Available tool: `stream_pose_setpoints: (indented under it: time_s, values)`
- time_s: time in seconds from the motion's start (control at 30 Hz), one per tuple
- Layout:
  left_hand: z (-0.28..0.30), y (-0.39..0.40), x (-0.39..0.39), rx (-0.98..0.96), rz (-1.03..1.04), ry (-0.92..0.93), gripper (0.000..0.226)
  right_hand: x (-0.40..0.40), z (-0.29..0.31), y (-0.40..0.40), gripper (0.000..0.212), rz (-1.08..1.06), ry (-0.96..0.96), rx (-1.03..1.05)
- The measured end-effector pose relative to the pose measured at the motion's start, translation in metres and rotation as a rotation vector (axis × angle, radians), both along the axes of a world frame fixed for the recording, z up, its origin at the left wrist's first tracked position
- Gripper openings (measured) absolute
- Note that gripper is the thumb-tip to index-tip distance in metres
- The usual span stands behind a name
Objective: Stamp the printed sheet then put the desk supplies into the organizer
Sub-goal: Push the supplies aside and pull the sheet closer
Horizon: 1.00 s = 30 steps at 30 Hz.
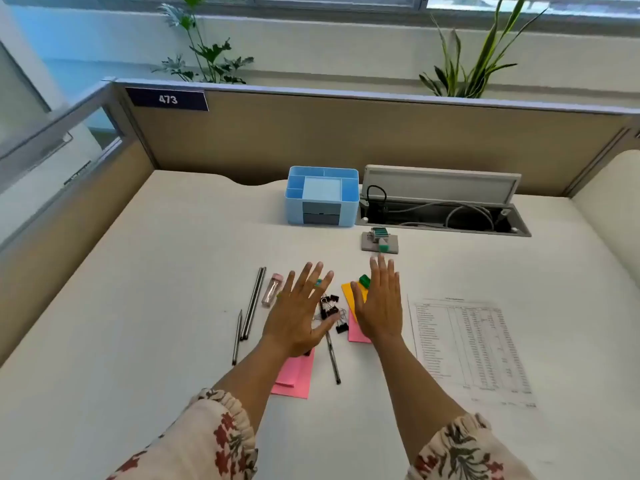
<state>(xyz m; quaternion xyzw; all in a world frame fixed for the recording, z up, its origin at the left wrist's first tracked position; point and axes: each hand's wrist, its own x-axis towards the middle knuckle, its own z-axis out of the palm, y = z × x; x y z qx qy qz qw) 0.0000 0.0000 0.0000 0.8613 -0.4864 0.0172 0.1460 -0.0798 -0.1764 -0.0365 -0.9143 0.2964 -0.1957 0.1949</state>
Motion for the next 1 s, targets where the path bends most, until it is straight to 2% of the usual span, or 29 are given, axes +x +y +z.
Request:
stream_pose_setpoints:
  time_s: [0.33,0.53,0.77,1.0]
  values:
    - [-0.044,0.004,-0.030,0.164,-0.120,0.022,0.080,-0.015,-0.038,-0.003,0.068,0.005,0.188,0.159]
    - [-0.054,0.011,-0.043,0.301,-0.418,-0.075,0.078,-0.021,-0.052,-0.012,0.075,0.051,0.257,0.065]
    - [-0.054,0.013,-0.041,0.308,-0.407,-0.078,0.074,-0.018,-0.053,-0.007,0.072,0.012,0.297,0.000]
    - [-0.052,0.027,-0.035,0.306,-0.369,-0.057,0.068,-0.011,-0.050,0.006,0.073,0.067,0.252,0.042]
